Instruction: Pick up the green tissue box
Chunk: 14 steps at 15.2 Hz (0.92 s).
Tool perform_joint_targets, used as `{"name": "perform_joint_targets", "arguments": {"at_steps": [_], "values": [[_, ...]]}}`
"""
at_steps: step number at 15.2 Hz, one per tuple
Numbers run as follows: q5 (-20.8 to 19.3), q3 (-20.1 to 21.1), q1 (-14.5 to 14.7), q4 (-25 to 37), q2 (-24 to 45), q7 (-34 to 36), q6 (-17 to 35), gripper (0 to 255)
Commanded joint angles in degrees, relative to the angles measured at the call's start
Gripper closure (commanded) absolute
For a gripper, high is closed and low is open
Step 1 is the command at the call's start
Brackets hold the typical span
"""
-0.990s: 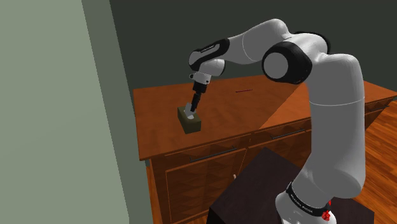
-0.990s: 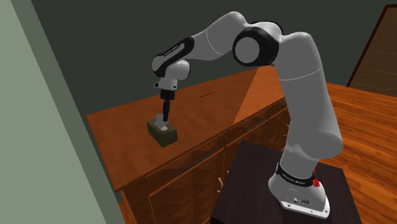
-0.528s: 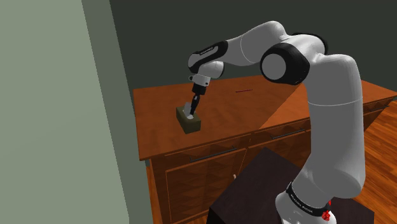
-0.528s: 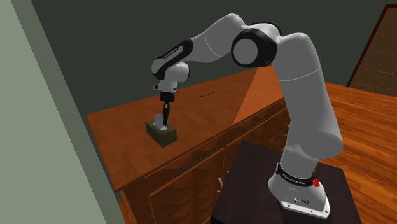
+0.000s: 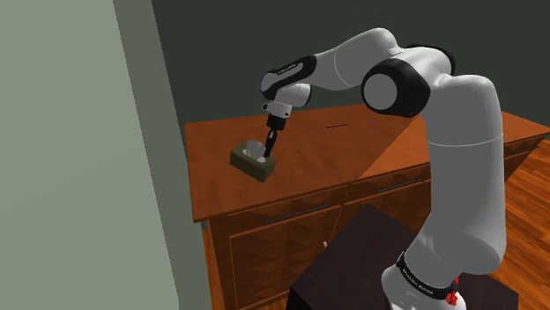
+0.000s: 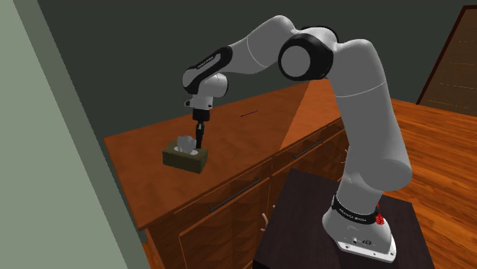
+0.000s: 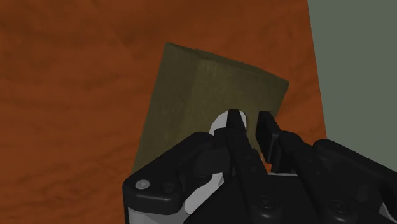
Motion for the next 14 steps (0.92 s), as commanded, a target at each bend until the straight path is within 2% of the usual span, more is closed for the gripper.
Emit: {"name": "perform_joint_targets", "arguments": {"at_steps": [1,14], "values": [[-0.4,-0.2,0.0,0.2,-0.7,0.4,-0.8,255],[-2.5,-1.0,0.1,4.0,-4.5,3.8,-7.5,255]]}}
